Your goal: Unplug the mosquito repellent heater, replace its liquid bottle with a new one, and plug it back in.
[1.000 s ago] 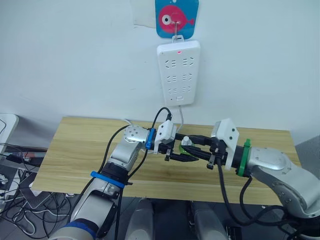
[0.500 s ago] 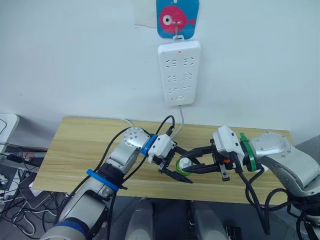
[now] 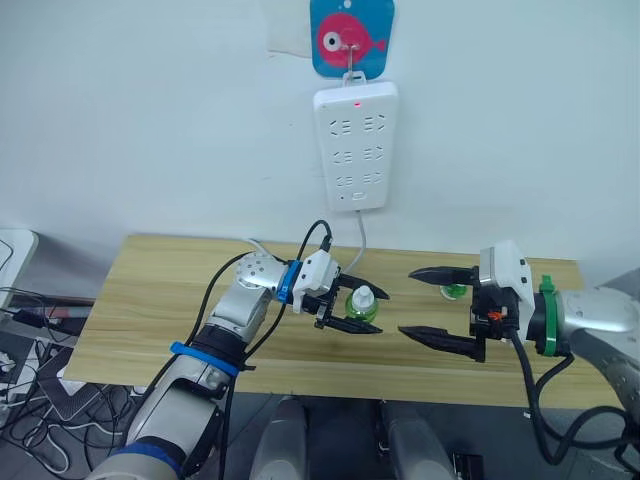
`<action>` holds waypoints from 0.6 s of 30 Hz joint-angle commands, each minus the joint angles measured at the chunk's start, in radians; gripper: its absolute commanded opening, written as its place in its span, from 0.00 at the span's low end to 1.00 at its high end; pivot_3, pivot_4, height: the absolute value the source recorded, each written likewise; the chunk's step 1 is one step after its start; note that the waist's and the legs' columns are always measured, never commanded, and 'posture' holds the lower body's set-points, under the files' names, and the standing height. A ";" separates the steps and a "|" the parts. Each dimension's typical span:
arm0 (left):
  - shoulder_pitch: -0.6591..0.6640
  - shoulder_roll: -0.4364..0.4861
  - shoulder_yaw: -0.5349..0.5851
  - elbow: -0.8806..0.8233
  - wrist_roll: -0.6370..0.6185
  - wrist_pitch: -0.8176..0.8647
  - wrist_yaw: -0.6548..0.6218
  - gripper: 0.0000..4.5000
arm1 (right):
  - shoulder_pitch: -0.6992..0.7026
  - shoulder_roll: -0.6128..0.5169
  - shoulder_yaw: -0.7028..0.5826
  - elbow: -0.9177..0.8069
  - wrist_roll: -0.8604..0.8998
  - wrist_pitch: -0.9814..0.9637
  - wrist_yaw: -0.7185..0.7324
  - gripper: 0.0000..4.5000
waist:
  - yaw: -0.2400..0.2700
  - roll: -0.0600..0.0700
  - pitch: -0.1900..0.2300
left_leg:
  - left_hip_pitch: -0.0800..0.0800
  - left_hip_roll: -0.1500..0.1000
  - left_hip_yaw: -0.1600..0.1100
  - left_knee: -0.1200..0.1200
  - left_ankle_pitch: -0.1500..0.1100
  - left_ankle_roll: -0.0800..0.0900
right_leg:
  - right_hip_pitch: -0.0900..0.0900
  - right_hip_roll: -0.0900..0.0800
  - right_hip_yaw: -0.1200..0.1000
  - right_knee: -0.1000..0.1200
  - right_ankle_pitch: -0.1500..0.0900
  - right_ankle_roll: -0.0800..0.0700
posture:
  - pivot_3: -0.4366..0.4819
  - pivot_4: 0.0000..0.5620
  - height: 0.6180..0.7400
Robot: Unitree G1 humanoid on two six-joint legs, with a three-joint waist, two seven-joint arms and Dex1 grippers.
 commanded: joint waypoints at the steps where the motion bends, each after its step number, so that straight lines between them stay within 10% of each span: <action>1: 0.010 -0.029 0.028 -0.025 0.011 0.004 0.050 0.51 | 0.063 0.112 0.062 -0.160 -0.078 0.012 -0.237 0.99 | -0.001 0.000 -0.006 | 0.000 0.000 0.000 0.000 0.000 0.000 | 0.000 0.000 0.000 0.000 0.000 0.000 | 0.58 0.37 1.00; 15: -0.021 -0.085 0.049 0.012 0.039 0.015 0.078 0.51 | 0.041 0.382 0.319 -0.128 -0.341 -0.018 -0.539 0.99 | -0.020 0.001 -0.016 | 0.001 0.000 0.000 0.001 0.000 0.000 | 0.000 0.001 0.001 0.002 0.000 0.000 | 0.57 0.39 1.00; 18: -0.020 -0.086 0.054 0.013 0.040 0.015 0.076 0.51 | 0.055 0.391 0.322 -0.128 -0.350 -0.018 -0.537 0.85 | -0.021 0.001 -0.016 | 0.001 0.000 0.000 0.001 0.000 0.000 | 0.000 0.001 0.001 0.002 0.000 0.000 | 0.57 0.40 1.00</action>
